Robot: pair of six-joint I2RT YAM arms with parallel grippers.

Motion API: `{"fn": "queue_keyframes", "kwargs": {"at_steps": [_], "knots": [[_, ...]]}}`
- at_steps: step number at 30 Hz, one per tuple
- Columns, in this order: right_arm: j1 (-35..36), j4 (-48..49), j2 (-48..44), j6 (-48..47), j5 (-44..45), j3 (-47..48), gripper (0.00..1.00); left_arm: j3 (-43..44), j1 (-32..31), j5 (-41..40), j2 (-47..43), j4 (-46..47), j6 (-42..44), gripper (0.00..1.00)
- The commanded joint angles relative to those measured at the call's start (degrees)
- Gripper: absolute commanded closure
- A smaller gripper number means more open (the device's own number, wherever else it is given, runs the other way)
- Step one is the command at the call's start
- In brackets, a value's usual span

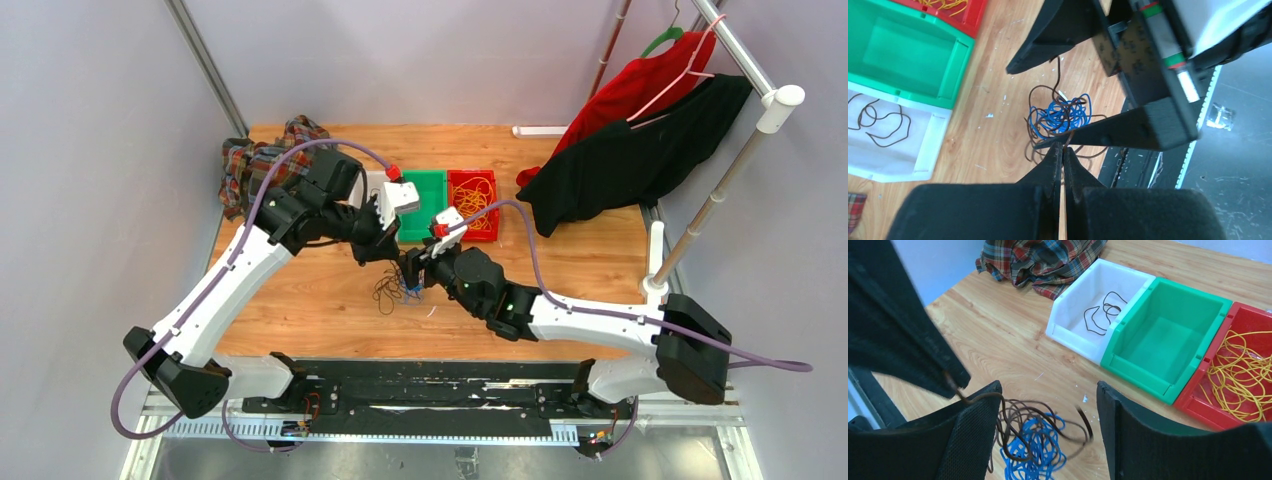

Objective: Untangle the cables

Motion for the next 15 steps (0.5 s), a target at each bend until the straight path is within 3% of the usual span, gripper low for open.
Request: {"fn": "queue_keyframes", "kwargs": {"at_steps": [1, 7, 15], "knots": [[0.6, 4.0, 2.38, -1.94, 5.07, 3.0, 0.32, 3.51, -0.45, 4.88, -0.61, -2.26, -0.35, 0.99], [0.15, 4.45, 5.61, -0.89, 6.54, 2.03, 0.41, 7.77, -0.48, 10.4, 0.28, -5.93, 0.46, 0.99], [-1.13, 5.24, 5.43, 3.92, 7.81, -6.21, 0.5, 16.72, -0.45, 12.1, 1.28, -7.28, -1.21, 0.99]]}}
